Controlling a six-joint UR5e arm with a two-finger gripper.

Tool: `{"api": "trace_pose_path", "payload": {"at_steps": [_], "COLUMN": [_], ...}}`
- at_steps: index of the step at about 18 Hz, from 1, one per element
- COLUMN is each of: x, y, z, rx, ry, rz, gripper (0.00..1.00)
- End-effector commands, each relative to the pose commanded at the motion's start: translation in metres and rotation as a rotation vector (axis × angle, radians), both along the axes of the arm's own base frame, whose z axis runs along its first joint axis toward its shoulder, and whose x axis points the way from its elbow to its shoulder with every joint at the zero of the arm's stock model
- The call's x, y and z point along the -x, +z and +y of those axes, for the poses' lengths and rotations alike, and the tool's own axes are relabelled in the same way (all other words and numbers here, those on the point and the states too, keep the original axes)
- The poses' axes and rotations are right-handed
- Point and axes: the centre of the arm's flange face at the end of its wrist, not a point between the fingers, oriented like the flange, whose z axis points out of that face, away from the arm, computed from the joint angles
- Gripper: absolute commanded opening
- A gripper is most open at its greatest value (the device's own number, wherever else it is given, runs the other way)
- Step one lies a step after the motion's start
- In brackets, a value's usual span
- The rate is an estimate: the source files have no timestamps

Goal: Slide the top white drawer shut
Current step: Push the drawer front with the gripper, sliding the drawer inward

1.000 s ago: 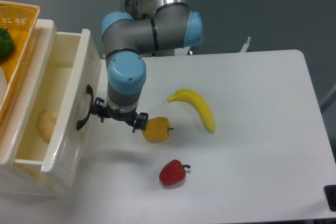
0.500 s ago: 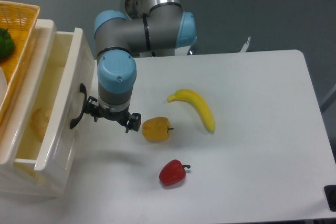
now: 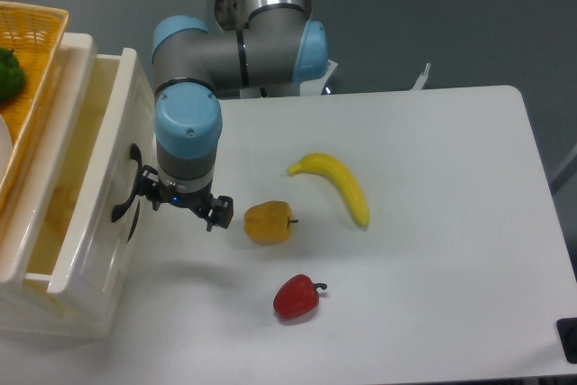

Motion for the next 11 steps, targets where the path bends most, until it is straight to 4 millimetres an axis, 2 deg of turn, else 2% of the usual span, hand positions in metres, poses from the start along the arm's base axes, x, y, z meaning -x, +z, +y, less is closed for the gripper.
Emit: {"api": "trace_pose_path", "payload": {"at_steps": [11], "x": [-0.017], "y": [0.005], "z": [0.005], "rx": [-0.008], "ry": [-0.028], "rz": [0.005], "gripper": [1.00]}}
